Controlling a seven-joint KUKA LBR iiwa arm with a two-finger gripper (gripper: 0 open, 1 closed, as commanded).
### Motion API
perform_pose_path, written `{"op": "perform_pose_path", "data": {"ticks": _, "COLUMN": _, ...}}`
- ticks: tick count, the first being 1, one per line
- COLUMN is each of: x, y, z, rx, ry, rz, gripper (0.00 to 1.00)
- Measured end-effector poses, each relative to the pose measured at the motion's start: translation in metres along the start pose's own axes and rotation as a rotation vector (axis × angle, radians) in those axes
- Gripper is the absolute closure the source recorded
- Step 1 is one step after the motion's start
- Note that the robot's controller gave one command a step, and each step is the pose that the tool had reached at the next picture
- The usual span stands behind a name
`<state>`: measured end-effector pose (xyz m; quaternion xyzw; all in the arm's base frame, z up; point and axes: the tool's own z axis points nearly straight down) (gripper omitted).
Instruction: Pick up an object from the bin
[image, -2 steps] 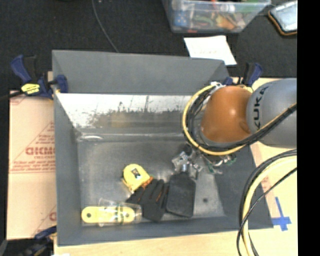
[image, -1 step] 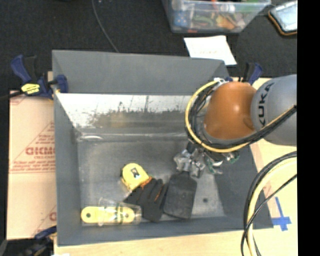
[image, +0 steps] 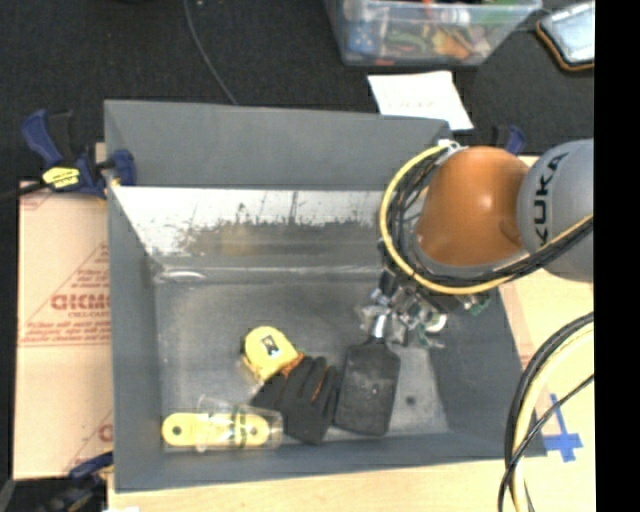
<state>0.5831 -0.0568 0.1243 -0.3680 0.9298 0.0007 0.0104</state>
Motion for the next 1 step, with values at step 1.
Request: {"op": "perform_pose_path", "data": {"ticks": 1, "x": -0.0014, "y": -0.0016, "z": -0.0230, "rx": 0.005, "ry": -0.005, "rz": 0.047, "gripper": 1.00}}
